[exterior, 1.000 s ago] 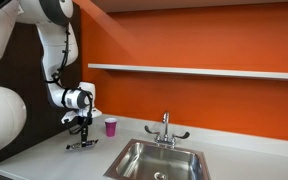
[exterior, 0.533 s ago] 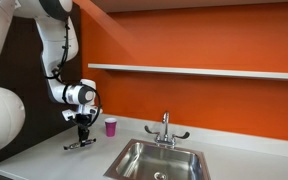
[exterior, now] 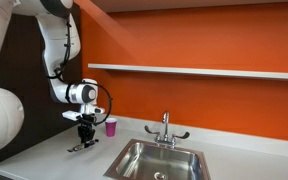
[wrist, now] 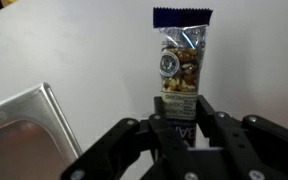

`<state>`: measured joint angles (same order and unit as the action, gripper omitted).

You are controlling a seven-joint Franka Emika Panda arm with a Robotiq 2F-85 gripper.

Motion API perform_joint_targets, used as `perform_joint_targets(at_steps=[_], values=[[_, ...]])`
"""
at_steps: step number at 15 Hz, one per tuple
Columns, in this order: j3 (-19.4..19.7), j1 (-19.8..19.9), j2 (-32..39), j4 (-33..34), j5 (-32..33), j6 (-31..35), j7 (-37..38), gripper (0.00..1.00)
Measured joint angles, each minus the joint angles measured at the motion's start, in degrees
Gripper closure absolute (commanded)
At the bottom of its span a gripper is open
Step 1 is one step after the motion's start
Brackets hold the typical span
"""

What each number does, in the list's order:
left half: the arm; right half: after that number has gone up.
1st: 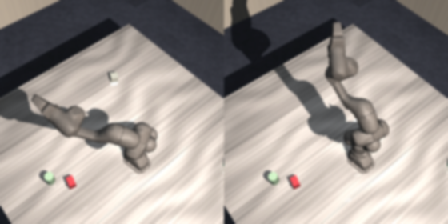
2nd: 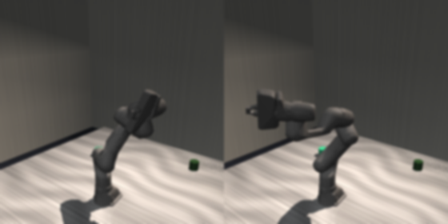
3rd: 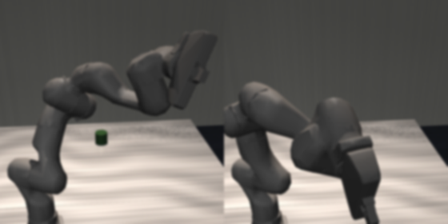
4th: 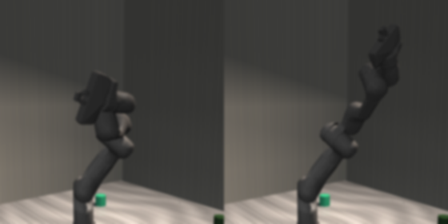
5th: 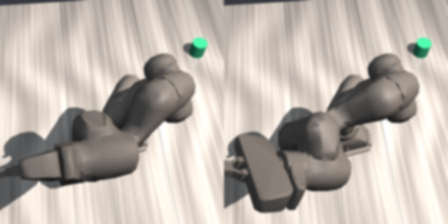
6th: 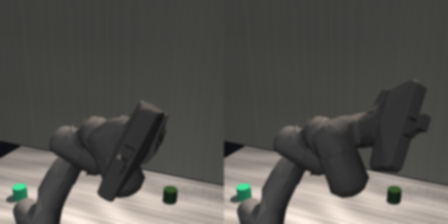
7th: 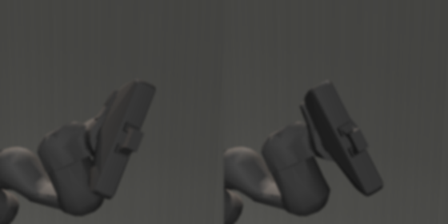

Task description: Put the packet in the sink

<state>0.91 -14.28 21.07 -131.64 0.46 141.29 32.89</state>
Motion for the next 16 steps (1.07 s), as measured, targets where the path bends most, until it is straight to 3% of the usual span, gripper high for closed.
perform_joint_targets(at_steps=[16], values=[[4.2,4.6,-5.9,-6.2,2.4,0.7,-3.5,0.9]])
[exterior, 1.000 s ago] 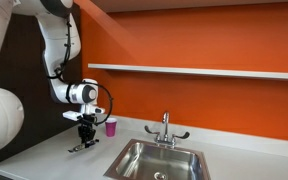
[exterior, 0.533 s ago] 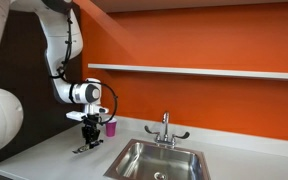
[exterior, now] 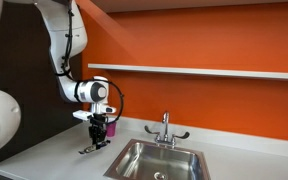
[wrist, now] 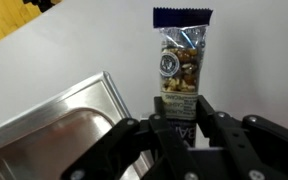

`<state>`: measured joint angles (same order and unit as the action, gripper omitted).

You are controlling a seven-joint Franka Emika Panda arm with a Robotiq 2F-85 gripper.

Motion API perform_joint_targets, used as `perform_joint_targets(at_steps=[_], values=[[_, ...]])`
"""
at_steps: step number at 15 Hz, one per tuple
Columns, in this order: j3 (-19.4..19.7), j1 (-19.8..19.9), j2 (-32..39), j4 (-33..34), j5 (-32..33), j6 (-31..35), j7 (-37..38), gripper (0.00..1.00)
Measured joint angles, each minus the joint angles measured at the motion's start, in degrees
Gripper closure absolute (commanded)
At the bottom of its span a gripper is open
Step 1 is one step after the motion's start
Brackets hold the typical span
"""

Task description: Put the packet in the sink

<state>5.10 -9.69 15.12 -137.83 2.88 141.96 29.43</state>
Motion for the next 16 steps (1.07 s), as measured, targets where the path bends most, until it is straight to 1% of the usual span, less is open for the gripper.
perform_joint_targets(at_steps=[5,9,10,13,16], values=[[1.7,3.5,-2.7,-3.0,0.0,1.2,-2.6,0.9],[3.6,7.0,-4.9,-4.6,0.5,1.4,-6.4,0.9],[4.0,8.0,-5.2,-4.7,0.7,1.4,-7.6,0.65],[4.9,10.1,-5.9,-4.7,1.1,1.4,-10.1,0.65],[5.0,10.3,-6.0,-4.7,1.1,1.4,-10.4,0.65]])
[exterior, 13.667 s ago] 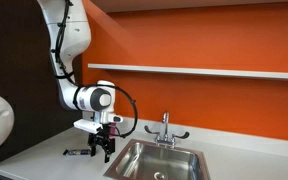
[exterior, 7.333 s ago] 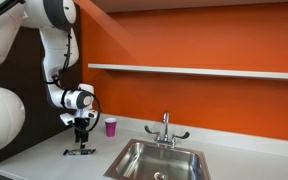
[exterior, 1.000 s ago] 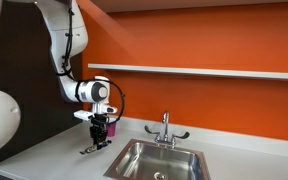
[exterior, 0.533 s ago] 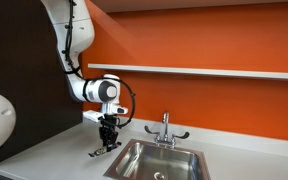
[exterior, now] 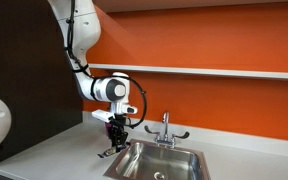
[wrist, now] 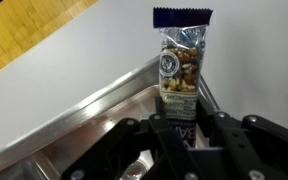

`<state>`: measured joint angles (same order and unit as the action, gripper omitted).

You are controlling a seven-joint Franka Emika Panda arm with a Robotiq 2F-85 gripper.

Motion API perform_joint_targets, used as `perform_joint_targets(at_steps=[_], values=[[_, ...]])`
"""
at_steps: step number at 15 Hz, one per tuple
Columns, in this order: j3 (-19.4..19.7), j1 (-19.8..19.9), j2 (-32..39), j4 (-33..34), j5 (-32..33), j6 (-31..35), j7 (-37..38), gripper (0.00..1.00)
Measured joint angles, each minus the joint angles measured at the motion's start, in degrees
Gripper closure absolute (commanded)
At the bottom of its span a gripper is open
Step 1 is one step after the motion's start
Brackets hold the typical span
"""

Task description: Put the packet in the sink

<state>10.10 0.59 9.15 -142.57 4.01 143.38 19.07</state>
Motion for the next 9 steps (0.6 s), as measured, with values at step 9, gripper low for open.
perform_joint_targets(at_steps=[9], values=[[0.0,0.0,0.2,0.0,0.0,0.0,0.0,0.9]])
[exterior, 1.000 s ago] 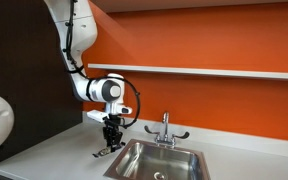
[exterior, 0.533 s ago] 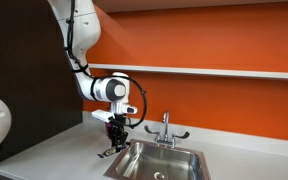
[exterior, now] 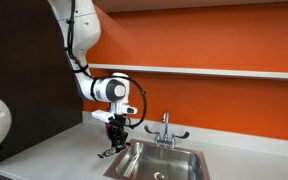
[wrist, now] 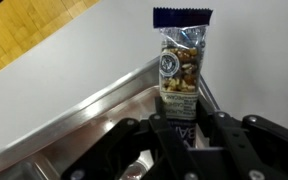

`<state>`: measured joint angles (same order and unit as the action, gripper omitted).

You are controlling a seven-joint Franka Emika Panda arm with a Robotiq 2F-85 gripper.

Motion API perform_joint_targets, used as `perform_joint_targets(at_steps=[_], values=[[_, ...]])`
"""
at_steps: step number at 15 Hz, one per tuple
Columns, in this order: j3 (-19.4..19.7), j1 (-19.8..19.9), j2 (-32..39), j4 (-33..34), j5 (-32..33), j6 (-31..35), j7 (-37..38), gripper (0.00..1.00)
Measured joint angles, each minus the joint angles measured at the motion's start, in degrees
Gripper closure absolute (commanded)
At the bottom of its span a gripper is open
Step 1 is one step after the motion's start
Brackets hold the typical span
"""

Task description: Put the packet in the sink

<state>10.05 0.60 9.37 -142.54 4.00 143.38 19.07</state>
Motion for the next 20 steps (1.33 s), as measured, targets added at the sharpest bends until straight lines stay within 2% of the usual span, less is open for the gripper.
perform_joint_targets(at_steps=[6,20], values=[[0.4,1.5,4.7,4.8,-0.1,0.0,0.0,0.9],[0.4,7.9,24.7,23.2,-6.4,0.0,-7.7,0.9]])
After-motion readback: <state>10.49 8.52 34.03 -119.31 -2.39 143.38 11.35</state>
